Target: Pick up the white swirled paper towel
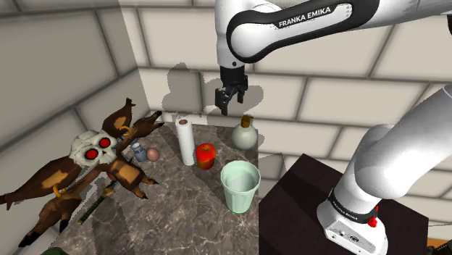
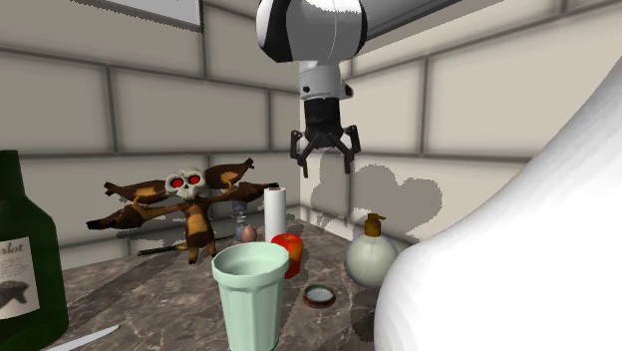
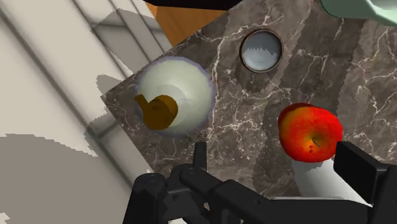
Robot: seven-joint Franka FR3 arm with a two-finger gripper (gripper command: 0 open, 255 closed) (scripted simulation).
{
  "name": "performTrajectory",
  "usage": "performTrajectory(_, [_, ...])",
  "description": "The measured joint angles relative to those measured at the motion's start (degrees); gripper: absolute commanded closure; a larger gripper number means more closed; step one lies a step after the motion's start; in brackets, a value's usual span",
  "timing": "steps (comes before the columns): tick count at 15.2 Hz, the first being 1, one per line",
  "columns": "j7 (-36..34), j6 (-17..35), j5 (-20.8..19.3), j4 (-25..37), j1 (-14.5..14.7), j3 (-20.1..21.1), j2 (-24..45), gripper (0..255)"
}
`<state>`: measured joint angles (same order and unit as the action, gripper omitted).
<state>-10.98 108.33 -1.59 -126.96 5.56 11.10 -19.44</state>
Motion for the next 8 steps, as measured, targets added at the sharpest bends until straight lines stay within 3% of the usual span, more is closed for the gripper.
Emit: performTrajectory(8, [-7.52,3.47,-2.54,12.28,1.81,4.86,14.86,0])
